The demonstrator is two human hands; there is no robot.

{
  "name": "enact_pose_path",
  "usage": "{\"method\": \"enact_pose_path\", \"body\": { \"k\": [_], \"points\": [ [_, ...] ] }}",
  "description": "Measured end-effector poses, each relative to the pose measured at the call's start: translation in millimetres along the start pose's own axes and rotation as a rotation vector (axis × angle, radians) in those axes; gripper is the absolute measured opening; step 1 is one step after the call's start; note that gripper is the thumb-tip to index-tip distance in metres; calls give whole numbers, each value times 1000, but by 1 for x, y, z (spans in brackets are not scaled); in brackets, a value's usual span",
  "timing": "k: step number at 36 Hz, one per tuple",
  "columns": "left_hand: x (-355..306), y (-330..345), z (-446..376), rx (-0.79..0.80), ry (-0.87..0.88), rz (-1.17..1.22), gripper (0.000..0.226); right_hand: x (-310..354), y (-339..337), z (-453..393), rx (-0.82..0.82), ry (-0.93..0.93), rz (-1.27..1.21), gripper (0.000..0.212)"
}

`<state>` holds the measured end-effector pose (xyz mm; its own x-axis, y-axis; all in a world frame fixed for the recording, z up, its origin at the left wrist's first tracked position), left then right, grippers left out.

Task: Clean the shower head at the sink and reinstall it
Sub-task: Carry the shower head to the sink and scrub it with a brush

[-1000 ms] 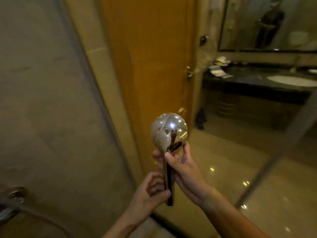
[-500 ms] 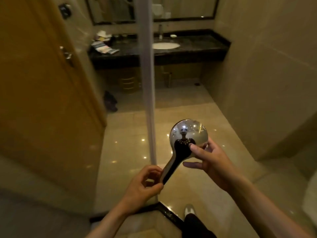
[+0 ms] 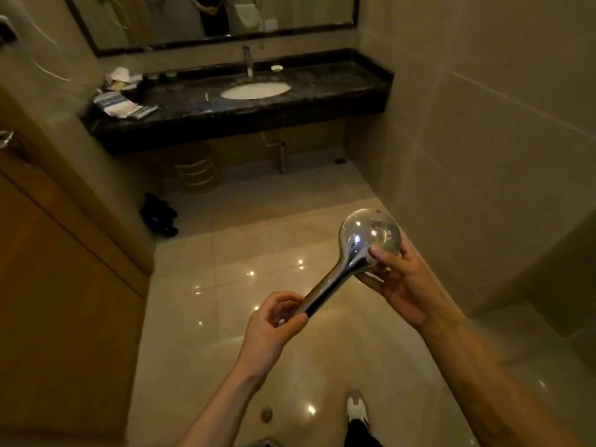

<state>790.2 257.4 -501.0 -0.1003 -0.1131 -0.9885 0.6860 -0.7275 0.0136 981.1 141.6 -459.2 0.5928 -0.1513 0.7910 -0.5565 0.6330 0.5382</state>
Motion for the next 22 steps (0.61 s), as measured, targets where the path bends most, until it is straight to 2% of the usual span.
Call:
{"method": "enact_pose_path", "body": {
  "k": [6, 11, 17, 22],
  "points": [
    [-5, 32, -111, -76, -69, 23, 33, 46, -37, -104, -12, 63, -51, 55],
    [-26, 48, -180, -94, -81, 28, 40, 83, -49, -169, -1, 95, -36, 55],
    [-36, 48, -249, -99, -79, 2, 27, 108, -47, -237, 30, 97, -30, 51],
    [-36, 39, -309, -129, -77, 33, 32, 117, -42, -302, 30, 117, -43, 48]
  ]
}}
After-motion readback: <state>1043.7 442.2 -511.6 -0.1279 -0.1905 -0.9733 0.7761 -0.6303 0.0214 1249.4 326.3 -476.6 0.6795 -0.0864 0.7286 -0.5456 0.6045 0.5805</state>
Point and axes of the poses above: each hand's wrist, its own z-axis away from the middle knuckle, its own y-axis out of the palm, x = y × z, the point moved 10 cm from there along -z, towards the middle knuckle, and after that the axes turned 1 degree about y, right-handed, at the moved point
